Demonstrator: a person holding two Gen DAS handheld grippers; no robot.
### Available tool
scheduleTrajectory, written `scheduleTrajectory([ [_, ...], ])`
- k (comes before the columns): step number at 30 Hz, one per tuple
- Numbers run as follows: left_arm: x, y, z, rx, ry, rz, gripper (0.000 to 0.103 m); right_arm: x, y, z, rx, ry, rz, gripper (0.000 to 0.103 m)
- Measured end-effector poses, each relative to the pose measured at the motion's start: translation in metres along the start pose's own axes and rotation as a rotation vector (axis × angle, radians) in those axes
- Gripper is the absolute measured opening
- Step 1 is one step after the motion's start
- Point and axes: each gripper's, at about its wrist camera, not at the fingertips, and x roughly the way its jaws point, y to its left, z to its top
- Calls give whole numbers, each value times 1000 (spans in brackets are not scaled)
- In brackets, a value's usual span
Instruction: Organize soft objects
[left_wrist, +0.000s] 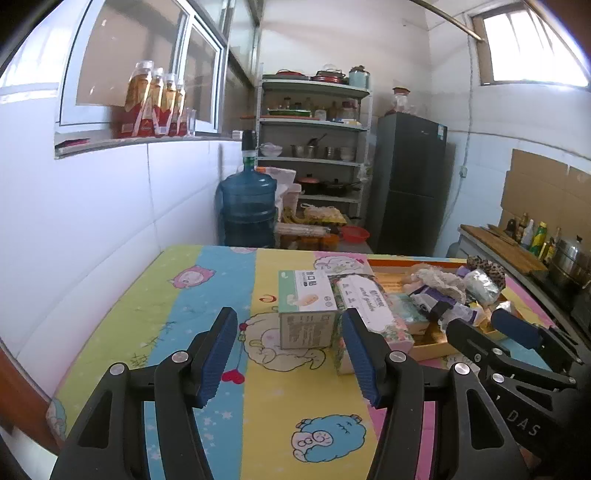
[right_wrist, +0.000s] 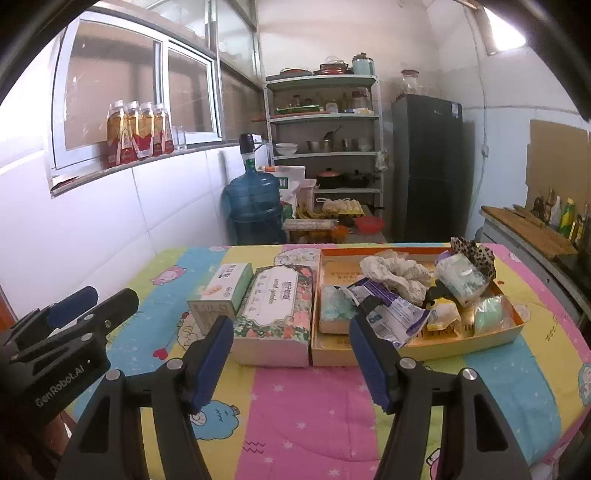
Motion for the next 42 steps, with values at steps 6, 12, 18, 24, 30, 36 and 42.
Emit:
scheduleTrajectory([
  [6, 1, 3, -1, -1, 3, 0, 61, 3, 4, 2, -9, 5, 0, 65],
  [12, 1, 3, -2, 0, 3, 1, 61, 4, 4, 2, -8, 8, 2, 65],
  [18, 2, 3, -1, 3, 4, 1, 61, 7, 0, 2, -1, 11, 7, 65],
  [24, 3, 4, -1, 7, 7, 1, 61, 9, -1, 0, 3, 14, 10, 65],
  [30, 3, 4, -1, 9, 8, 2, 61, 11, -2, -1, 4, 14, 12, 65],
  [36, 3, 3, -1, 10, 9, 3, 61, 11, -2, -3, 5, 15, 14, 65],
  [42, 3, 3, -1, 10, 8, 3, 61, 10, 0, -2, 4, 15, 14, 65],
])
